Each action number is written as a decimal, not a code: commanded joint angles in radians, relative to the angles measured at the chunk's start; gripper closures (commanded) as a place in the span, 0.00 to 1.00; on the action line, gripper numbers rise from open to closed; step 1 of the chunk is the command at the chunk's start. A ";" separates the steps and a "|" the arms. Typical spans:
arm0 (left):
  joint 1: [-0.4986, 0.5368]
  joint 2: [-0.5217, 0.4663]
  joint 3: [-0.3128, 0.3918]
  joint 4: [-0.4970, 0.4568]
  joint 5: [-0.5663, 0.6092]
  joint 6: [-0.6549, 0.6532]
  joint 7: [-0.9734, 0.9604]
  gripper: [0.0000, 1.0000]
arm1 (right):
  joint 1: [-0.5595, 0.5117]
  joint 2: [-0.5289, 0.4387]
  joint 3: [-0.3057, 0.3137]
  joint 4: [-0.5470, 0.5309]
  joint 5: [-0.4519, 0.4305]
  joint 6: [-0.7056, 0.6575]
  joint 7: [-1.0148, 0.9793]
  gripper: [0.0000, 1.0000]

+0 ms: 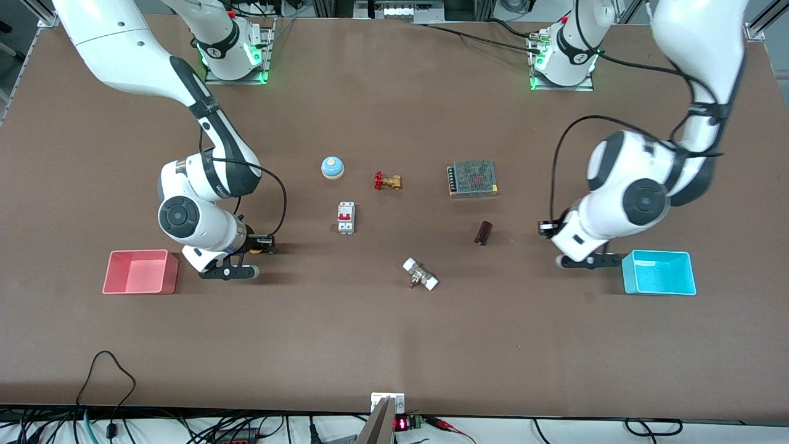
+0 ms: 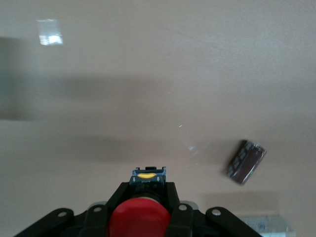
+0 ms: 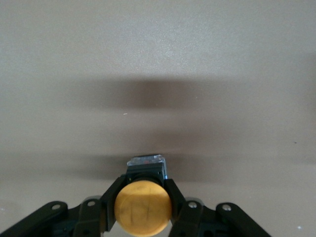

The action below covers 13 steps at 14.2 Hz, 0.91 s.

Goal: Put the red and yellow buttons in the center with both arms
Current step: 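Carry the yellow button and the red button toward the table center with both grippers, then set both buttons down near the center and open both grippers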

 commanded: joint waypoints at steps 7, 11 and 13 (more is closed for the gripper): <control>-0.030 0.084 0.011 -0.151 0.044 0.335 -0.048 0.79 | 0.000 -0.004 -0.003 -0.004 0.003 0.011 0.017 0.02; -0.023 0.073 0.012 -0.151 0.044 0.332 -0.048 0.00 | -0.009 -0.078 -0.003 0.010 0.049 -0.034 -0.003 0.00; -0.020 0.040 0.008 -0.145 0.044 0.307 -0.045 0.00 | -0.061 -0.140 -0.003 0.028 0.075 -0.125 -0.018 0.00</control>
